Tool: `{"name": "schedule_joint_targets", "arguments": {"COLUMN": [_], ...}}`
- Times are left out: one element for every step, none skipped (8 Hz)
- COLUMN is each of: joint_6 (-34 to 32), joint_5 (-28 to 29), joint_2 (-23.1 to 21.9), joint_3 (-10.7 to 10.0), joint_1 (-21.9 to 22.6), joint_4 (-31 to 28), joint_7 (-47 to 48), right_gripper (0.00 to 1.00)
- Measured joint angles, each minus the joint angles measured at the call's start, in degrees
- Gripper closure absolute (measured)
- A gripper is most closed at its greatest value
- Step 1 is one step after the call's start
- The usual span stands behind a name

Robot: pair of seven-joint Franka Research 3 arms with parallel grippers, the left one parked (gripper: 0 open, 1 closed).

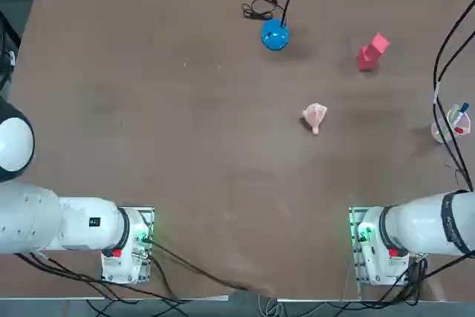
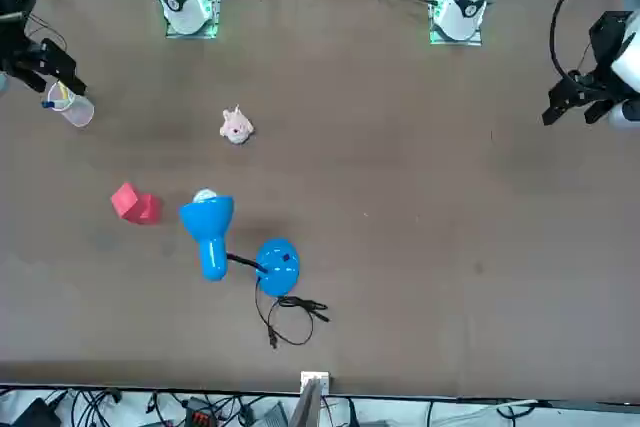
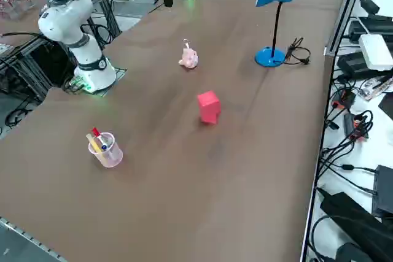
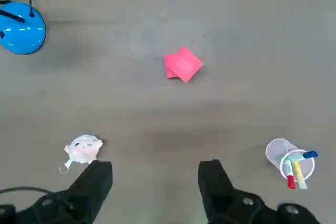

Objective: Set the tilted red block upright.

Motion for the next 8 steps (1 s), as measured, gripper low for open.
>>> {"name": "schedule_joint_targets", "arguments": {"joint_6": [0.0,0.0,0.0,0.0,0.1,0.7,2.1,4.6], "joint_5": [0.0,0.0,0.0,-0.4,-1.3,-2.4,-3.7,-4.5], "joint_2": [0.0,0.0,0.1,0.3,0.8,1.8,3.4,5.8], "joint_3": [0.0,0.0,0.0,0.0,0.1,0.1,0.1,0.0], "joint_1": [0.0,0.0,0.0,0.0,0.0,0.1,0.1,0.0], "joint_4": [0.0,0.0,0.0,0.0,0.0,0.0,0.0,-0.1], "joint_7": [0.0,0.0,0.0,0.0,0.0,0.1,0.1,0.3], "right_gripper": [0.00,0.00,0.00,0.00,0.00,0.00,0.00,0.00]}}
